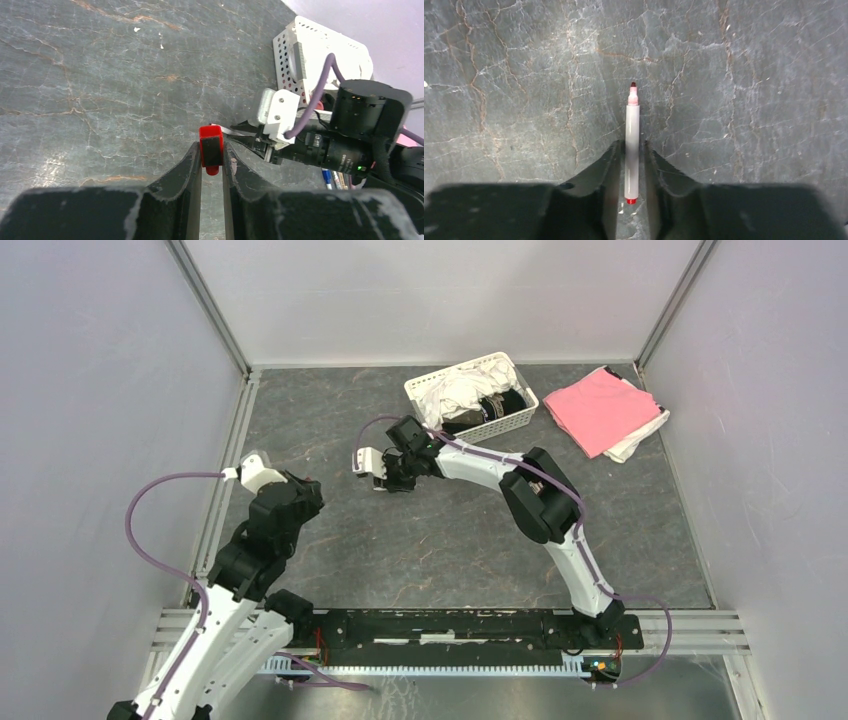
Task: Insert the pens into the pen caps
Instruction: Pick up the pen from the center of the board.
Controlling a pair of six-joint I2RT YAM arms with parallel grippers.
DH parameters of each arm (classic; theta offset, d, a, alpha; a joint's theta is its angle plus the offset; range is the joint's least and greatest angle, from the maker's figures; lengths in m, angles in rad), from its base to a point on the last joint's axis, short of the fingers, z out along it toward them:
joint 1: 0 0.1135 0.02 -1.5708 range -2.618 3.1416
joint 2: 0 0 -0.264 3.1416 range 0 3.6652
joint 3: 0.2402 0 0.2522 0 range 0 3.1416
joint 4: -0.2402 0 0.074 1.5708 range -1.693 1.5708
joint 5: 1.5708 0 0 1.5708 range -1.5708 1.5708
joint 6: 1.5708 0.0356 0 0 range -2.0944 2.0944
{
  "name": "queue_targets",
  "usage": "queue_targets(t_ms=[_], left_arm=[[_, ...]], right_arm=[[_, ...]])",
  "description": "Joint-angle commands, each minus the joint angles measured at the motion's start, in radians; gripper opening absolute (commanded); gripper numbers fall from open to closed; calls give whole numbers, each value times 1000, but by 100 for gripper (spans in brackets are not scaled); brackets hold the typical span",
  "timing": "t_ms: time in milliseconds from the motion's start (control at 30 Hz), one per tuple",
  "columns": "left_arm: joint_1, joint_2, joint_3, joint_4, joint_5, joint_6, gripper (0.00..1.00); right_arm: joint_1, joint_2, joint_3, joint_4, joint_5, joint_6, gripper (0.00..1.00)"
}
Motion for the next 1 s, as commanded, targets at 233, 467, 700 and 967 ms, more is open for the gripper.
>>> queue_targets(t_ms=[233, 467, 700, 967], left_arm=[[5, -37, -65, 245, 132, -146, 2], [5, -4, -230, 608, 282, -283, 2], [4, 176, -317, 987, 374, -276, 2], [4, 486, -331, 1432, 585, -374, 2]], right_arm=[[-24, -55, -113, -81, -19, 16, 0], [-126, -360, -434, 116, -185, 152, 0], [-209, -599, -666, 262, -372, 394, 0], [-275, -698, -736, 498, -551, 753, 0]])
